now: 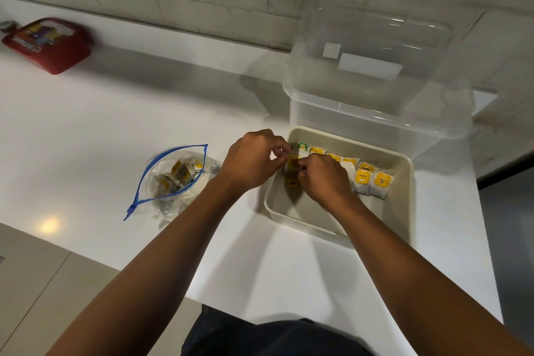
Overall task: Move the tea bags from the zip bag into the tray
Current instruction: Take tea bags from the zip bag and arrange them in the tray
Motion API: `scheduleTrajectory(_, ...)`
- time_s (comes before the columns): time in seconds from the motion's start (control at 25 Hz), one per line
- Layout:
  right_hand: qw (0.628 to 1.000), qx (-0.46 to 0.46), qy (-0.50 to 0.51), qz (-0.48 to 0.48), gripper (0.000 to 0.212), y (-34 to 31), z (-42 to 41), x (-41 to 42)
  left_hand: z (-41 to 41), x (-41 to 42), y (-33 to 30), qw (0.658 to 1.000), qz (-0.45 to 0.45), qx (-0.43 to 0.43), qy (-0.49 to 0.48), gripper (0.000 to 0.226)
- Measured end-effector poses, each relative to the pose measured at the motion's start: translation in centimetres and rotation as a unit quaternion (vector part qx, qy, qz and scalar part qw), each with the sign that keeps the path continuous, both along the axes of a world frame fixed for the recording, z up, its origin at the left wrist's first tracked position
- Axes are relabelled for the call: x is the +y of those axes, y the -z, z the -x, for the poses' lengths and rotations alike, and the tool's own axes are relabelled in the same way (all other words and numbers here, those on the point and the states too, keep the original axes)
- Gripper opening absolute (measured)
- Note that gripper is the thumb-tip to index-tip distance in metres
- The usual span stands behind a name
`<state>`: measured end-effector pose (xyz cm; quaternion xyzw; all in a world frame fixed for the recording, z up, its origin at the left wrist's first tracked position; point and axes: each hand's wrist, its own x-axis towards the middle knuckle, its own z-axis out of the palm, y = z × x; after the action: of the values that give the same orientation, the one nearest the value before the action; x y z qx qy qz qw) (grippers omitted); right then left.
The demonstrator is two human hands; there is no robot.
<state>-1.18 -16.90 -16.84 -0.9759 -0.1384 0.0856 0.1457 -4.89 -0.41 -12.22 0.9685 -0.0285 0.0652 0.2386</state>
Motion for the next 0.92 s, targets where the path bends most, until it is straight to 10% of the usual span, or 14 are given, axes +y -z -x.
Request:
scheduleTrajectory(0.68,0.966,-0.05,-0.078,-0.241,0.02,-9.7,5.2,6.8,7.3,8.2,-4.3,0.993,0.021,-0.043,-0.105,0.011)
scheduleTrajectory(0.92,0.954,0.022,-0.087,-0.286,0.023,-8.7,8.6,15.4,12.8,13.8,-3.6,0.977,-0.126,0.027,-0.169,0.016)
